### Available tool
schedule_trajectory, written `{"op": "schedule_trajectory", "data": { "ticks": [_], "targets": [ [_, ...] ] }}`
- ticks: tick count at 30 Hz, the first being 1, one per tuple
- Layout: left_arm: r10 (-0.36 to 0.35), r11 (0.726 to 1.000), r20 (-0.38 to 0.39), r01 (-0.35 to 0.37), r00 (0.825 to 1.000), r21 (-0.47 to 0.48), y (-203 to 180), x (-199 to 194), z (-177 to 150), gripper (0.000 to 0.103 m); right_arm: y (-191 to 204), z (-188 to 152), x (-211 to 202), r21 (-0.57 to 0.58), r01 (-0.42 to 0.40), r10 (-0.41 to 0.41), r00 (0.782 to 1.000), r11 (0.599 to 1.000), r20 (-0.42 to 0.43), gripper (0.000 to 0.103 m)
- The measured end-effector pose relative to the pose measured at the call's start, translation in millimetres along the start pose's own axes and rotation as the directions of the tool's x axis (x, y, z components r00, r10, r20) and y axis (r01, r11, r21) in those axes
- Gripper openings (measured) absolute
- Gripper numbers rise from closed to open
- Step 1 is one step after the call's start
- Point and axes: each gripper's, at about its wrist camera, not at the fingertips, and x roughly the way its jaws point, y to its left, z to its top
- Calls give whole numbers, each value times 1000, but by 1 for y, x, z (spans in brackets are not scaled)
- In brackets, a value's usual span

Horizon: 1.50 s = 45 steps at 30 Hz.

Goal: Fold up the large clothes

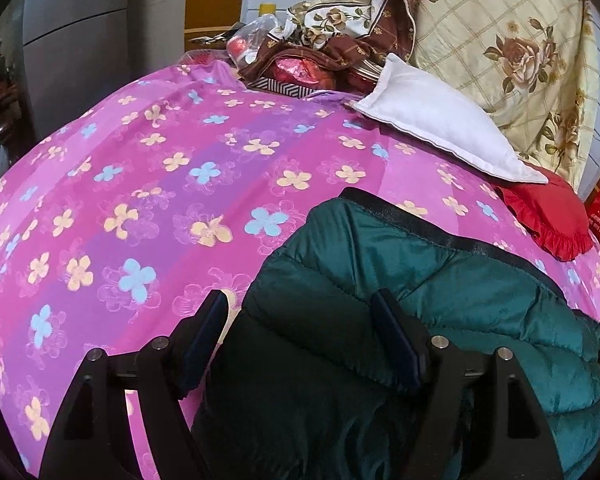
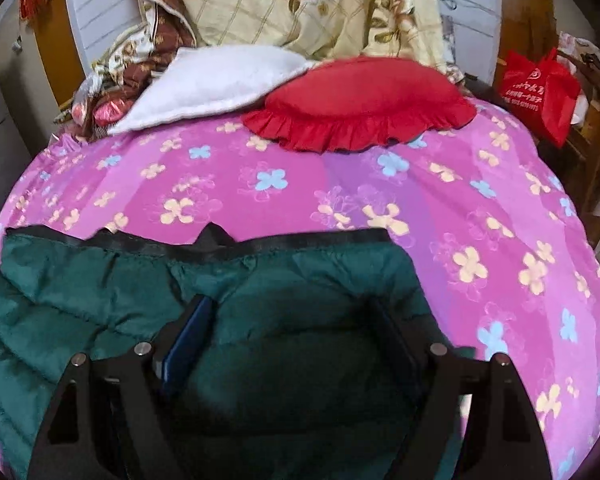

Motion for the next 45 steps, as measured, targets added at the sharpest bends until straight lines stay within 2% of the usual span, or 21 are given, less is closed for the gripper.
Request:
{"op": "schedule_trajectory", "data": {
  "ticks": [4,11,14,18,20,22,27,31,36,38,40,45],
  "targets": [
    [-9,1000,16,9,1000,6,3,-17,1,58,-5,-6,-44,29,-59,57,997,998,48,84],
    [-22,999,66,18,998,51,8,-55,-7,57,3,-30,-94,-26,-113,115,989,993,91,84],
    [-28,998,87,22,996,64,11,-68,-12,57,9,-41,-90,-45,-99,102,992,994,77,84],
    [-35,996,103,26,994,88,11,-81,-19,57,18,-49,-63,-54,-61,62,998,997,19,84],
    [-37,994,105,26,994,105,9,-84,-22,57,24,-53,-46,-65,-25,24,1000,998,-20,87],
    [-39,993,106,26,994,117,8,-85,-25,57,28,-53,-41,-61,-11,10,1000,998,-18,90],
    [-42,993,100,30,994,117,10,-86,-28,57,26,-48,-49,-51,-12,11,999,999,-37,89],
    [-42,994,90,33,995,103,14,-83,-31,57,19,-52,-74,-18,-51,51,999,999,5,89],
    [-48,996,67,42,997,85,18,-75,-37,57,17,-57,-86,-34,-32,33,999,999,29,89],
    [-54,996,50,50,997,78,19,-70,-39,57,14,-58,-84,-30,-2,3,999,1000,38,89],
    [-62,996,38,60,997,66,21,-65,-41,58,10,-60,-72,-7,0,0,1000,1000,6,90],
    [-91,995,9,90,996,39,24,-51,-45,58,8,-67,-52,2,2,-2,1000,1000,-23,97]
  ]
}}
